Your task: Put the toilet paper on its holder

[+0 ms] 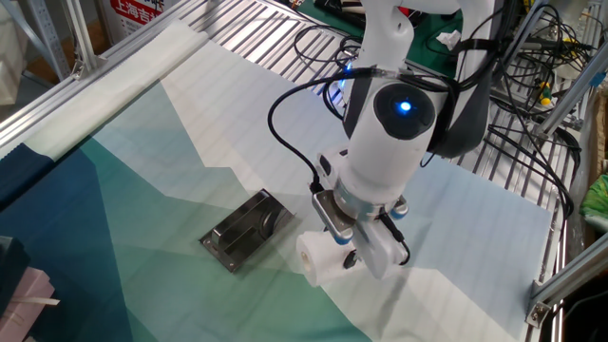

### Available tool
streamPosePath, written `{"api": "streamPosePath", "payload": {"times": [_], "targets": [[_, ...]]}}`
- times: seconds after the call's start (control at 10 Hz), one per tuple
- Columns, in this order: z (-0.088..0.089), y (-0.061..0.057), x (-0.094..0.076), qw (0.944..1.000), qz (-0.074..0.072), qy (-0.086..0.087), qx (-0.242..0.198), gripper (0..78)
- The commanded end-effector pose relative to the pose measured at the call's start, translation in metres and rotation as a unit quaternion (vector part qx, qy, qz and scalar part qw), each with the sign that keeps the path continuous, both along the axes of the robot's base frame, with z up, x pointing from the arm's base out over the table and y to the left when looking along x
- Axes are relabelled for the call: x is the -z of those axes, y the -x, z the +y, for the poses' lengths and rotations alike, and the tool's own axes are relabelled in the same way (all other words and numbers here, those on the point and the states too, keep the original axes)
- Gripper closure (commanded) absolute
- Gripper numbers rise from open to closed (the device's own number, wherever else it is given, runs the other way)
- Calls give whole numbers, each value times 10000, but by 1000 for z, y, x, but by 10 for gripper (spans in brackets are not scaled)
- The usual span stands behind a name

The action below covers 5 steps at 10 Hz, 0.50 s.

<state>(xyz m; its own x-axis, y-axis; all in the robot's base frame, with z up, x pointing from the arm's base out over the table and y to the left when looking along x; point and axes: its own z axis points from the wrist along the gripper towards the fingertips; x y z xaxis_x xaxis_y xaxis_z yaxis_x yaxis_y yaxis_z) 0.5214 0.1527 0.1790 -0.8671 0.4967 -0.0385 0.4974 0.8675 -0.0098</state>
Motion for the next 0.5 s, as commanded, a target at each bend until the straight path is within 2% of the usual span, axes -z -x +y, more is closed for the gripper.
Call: {"api": "streamPosePath", "payload": {"times": [0.1,0.2,0.3,0.4,0.5], "targets": [[-1,8,-3,9999,12,-28,-102,763],[-2,20,-3,9999,14,-29,-121,763],[-2,25,-3,9999,13,-26,-128,763],[-6,39,-2,9999,7,1,-170,763],[-7,43,-2,9998,5,8,-193,763]]}}
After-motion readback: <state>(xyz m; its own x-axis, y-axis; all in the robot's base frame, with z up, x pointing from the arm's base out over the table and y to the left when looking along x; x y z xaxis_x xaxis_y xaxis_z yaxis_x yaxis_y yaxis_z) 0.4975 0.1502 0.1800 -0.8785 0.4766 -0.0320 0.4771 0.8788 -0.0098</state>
